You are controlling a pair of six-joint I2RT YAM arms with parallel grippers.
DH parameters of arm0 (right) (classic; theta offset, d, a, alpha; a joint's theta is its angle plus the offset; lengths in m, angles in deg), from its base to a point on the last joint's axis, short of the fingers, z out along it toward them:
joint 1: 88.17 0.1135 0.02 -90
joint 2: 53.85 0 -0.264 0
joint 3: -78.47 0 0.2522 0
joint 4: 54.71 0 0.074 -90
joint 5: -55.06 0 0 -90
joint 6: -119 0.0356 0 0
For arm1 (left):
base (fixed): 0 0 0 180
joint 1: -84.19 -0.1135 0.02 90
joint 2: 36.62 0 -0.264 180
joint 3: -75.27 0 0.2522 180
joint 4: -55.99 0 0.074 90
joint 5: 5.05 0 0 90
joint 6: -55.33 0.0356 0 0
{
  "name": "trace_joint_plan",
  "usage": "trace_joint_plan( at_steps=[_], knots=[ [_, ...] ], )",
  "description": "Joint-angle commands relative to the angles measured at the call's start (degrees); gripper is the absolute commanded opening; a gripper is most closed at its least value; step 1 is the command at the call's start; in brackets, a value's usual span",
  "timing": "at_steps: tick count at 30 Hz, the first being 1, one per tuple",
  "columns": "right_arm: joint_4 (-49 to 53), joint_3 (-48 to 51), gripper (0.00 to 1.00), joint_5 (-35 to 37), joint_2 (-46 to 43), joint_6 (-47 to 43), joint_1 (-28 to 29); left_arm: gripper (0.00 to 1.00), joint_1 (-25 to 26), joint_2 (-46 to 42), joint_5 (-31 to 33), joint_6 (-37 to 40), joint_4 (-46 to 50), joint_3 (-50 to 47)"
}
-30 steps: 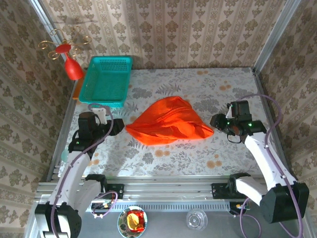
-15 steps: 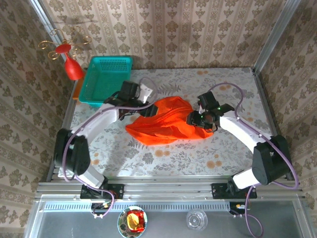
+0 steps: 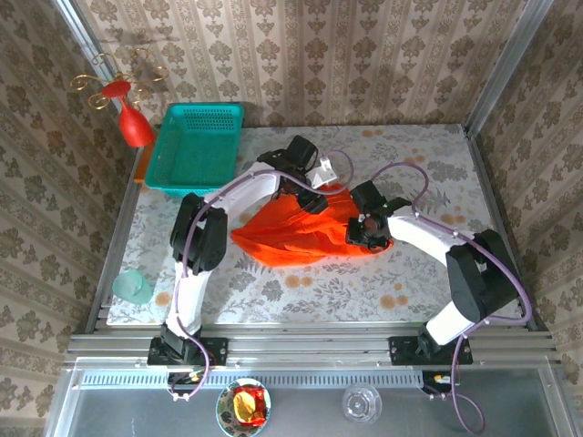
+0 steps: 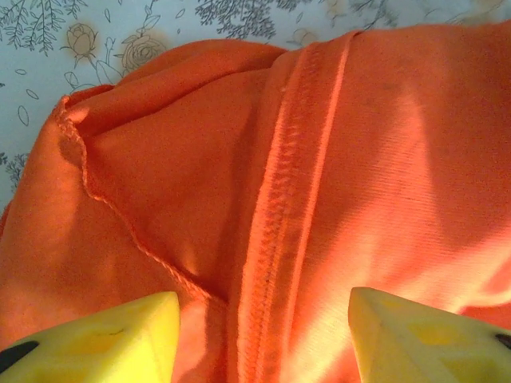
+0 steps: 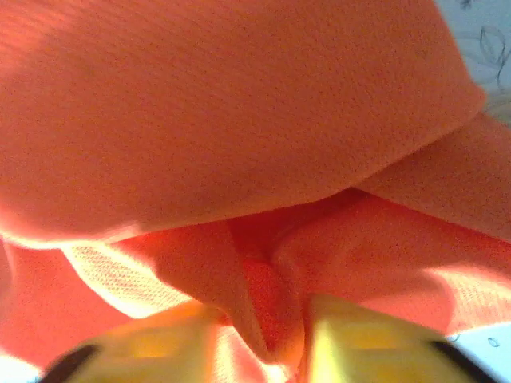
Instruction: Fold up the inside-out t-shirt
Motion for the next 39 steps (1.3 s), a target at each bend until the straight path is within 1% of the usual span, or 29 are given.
trace_joint_plan(
  at_steps=[1,2,4,6,8,14,17,21,23,26,29,32,35,37,39],
  knots=[
    [-0.1,0.61,0.09,0.14,0.26,-2.31,0.05,0.59,0.59,3.2,2.12,5.99,6.15,4.74],
    [-0.3,0.91,0.05,0.08,-0.03,-2.44,0.05,0.6,0.75,4.17,2.18,6.49,6.61,5.67],
    [-0.43,1.46,0.01,0.04,-0.58,-2.44,0.05,0.6,0.89,5.9,2.18,6.87,7.49,7.31],
    [-0.39,1.75,0.0,-0.15,-0.84,-2.4,0.05,0.58,1.03,7.43,2.27,6.87,8.59,9.09],
    [-0.44,2.0,0.0,-0.31,-1.11,-2.36,0.06,0.54,1.06,8.69,1.55,7.12,10.14,10.99],
    [0.64,2.64,0.0,1.12,-2.74,-2.44,0.05,0.25,0.54,8.66,-0.05,6.74,11.02,12.11],
    [1.94,2.78,0.0,3.2,-4.19,-2.92,-0.11,0.14,-0.68,6.78,-0.52,4.5,10.04,11.5],
    [4.14,2.17,0.0,5.55,-6.59,-4.43,-1.74,0.04,-3.73,1.01,-4.32,-0.16,6.2,8.43],
    [4.86,1.54,0.0,5.93,-7.86,-5.35,-3.33,0.0,-5.52,-2.6,-7.16,-2.22,4.2,6.59],
    [6.24,-0.88,0.0,5.76,-9.39,-7.32,-6.75,0.0,-8.94,-8.05,-11.45,-6.93,0.69,4.33],
    [8.82,-5.7,0.0,5.61,-10.12,-9.71,-10.62,0.0,-13.5,-12.59,-16.32,-13.4,-2.12,3.52],
    [11.44,-10.77,0.0,5.9,-10.83,-11.76,-13.47,0.0,-19.49,-18.21,-20.84,-20.33,-6.96,0.67],
    [13.36,-13.58,0.0,6.01,-14.24,-12.96,-15.83,0.0,-25.35,-25.36,-24.73,-27.7,-14.88,-6.35],
    [14.27,-13.59,0.0,6.23,-16.44,-13.62,-17.13,0.0,-29.15,-30.62,-25.56,-31.29,-19.43,-12.52],
    [14.89,-12.13,0.0,6.54,-18.77,-13.79,-18.15,0.0,-32.86,-35.35,-25.25,-32.87,-21.16,-18.34]
  ],
)
